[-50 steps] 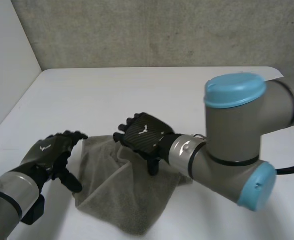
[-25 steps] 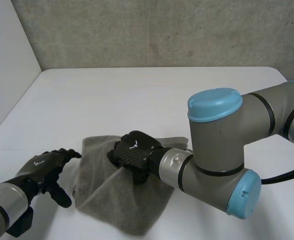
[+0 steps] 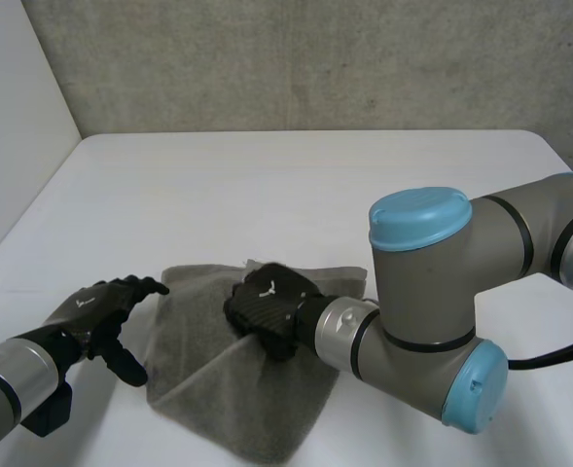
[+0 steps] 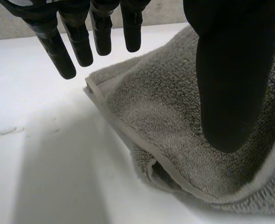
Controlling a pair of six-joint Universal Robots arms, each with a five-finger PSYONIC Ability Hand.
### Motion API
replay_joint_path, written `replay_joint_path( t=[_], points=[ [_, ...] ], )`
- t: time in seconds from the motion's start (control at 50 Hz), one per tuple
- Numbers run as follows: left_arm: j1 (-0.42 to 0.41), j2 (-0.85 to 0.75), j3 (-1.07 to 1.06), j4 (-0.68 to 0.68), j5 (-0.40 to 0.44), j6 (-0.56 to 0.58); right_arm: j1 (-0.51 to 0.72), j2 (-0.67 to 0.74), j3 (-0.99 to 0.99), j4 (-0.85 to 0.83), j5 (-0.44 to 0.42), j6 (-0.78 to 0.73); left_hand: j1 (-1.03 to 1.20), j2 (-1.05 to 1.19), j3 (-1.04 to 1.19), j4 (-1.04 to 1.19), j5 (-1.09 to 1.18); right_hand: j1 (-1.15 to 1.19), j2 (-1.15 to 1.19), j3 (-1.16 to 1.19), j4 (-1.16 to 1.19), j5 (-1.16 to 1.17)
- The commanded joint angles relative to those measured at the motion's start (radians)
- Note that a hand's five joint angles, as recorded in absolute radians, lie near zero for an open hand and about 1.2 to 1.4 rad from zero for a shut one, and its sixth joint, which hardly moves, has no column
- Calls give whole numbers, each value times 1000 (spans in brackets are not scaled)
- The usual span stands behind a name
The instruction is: Fold the towel.
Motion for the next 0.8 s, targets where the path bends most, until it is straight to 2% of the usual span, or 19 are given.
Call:
replay_joint_path(
  t=[0.02,0.06,0.1,0.24,0.32,0.52,0.56,0.64,0.72,0.8],
  points=[
    [-4,4,24,-1,65,-1,-63,-80,-7,-105,113,105,42,40,40,39,45,45,220,217,217,226],
    [-4,4,30,0,87,-1,-122,-124,8,-150,155,197,42,40,40,39,45,45,220,217,217,226],
    [-2,4,39,0,107,1,-142,-136,14,-157,162,229,40,37,37,37,42,45,220,217,217,226],
    [-13,-50,83,39,159,2,-195,-167,71,-159,172,265,42,40,40,39,45,45,220,217,217,226],
    [-17,-79,102,43,167,2,-247,-201,124,-164,153,273,42,40,40,39,45,45,220,217,217,226],
    [-64,-223,182,88,159,2,-268,-213,233,-165,87,263,60,58,58,57,62,45,220,217,217,226],
    [-79,-258,191,126,158,2,-271,-215,243,-168,88,263,186,183,183,183,188,45,220,217,217,226],
    [-82,-277,192,154,155,1,-325,-225,256,-170,97,263,266,263,263,263,268,45,220,217,217,226],
    [-85,-282,194,193,135,-1,-340,-231,256,-168,103,263,441,439,439,438,444,45,220,217,217,226],
    [-87,-282,194,215,106,-1,-340,-233,258,-167,116,256,445,442,442,442,447,45,220,217,217,226]
  ],
)
